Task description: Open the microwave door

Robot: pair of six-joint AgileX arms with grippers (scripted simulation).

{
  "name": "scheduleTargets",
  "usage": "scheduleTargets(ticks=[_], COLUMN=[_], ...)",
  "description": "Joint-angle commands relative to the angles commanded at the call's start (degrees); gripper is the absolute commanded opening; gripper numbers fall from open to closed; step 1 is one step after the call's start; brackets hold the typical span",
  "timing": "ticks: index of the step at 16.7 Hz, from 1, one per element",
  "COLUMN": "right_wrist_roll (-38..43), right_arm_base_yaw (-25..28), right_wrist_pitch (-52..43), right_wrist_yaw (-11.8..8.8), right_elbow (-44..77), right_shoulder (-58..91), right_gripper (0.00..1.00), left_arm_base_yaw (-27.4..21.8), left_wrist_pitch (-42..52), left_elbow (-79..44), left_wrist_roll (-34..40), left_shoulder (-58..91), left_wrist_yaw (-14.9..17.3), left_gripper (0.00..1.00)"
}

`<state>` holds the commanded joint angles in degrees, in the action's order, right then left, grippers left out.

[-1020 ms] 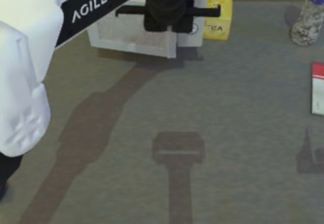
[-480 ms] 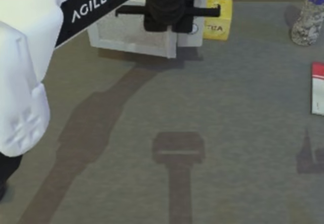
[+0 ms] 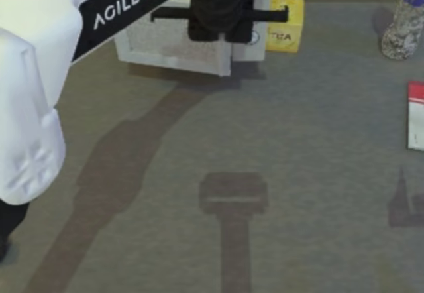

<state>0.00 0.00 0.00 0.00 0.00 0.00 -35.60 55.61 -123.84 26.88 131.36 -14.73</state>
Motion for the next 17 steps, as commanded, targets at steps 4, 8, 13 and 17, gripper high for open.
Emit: scheduleTargets(ticks=[4, 8, 13, 17], right_wrist_roll=[0.0, 0.0, 0.0, 0.0], right_arm_base_yaw=[0.0, 0.0, 0.0, 0.0], right_wrist_pitch=[0.0, 0.0, 0.0, 0.0], right_wrist_yaw=[0.0, 0.0, 0.0, 0.0], right_elbow=[0.0, 0.0, 0.0, 0.0], right_shoulder=[0.0, 0.0, 0.0, 0.0], right_gripper=[1.00, 1.00, 1.00, 1.00], left_arm_base_yaw=[-0.3, 0.3, 0.6, 0.6], left_wrist_pitch=[-0.7, -4.0, -5.4, -5.4], left_elbow=[0.9, 7.1, 10.4, 10.4], left_wrist_roll=[-0.4, -3.8, -5.5, -5.5], left_shoulder=[-0.7, -4.6, -6.2, -6.2], left_wrist_yaw=[0.5, 1.8, 2.7, 2.7], left_gripper=[0.00, 0.00, 0.00, 0.00])
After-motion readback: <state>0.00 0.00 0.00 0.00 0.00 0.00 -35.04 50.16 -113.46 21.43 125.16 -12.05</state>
